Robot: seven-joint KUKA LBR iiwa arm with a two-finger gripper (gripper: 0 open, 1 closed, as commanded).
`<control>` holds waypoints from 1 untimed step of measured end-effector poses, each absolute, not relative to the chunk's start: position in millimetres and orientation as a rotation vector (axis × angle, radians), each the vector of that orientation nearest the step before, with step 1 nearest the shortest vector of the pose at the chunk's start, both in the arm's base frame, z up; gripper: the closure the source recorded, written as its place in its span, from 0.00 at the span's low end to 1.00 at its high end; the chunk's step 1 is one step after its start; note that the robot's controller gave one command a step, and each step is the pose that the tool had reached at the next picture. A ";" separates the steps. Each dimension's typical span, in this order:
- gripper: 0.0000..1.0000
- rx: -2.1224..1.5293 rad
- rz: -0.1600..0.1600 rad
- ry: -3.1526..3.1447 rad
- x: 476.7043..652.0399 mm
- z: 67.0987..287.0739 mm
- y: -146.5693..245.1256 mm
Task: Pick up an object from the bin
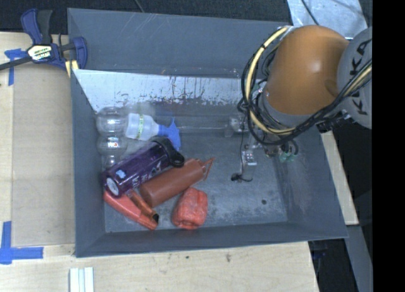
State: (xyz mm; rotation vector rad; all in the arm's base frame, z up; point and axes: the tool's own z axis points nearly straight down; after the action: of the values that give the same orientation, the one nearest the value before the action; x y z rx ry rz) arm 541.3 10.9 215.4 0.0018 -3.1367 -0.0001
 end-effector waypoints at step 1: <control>0.00 0.002 -0.001 -3.145 542.9 219.6 10.9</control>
Offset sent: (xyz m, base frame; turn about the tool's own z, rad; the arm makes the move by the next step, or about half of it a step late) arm 0.0187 0.0407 -0.0609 -0.1395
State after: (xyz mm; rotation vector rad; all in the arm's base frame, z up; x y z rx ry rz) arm 542.9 10.9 219.6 0.0016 -3.1450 -0.0005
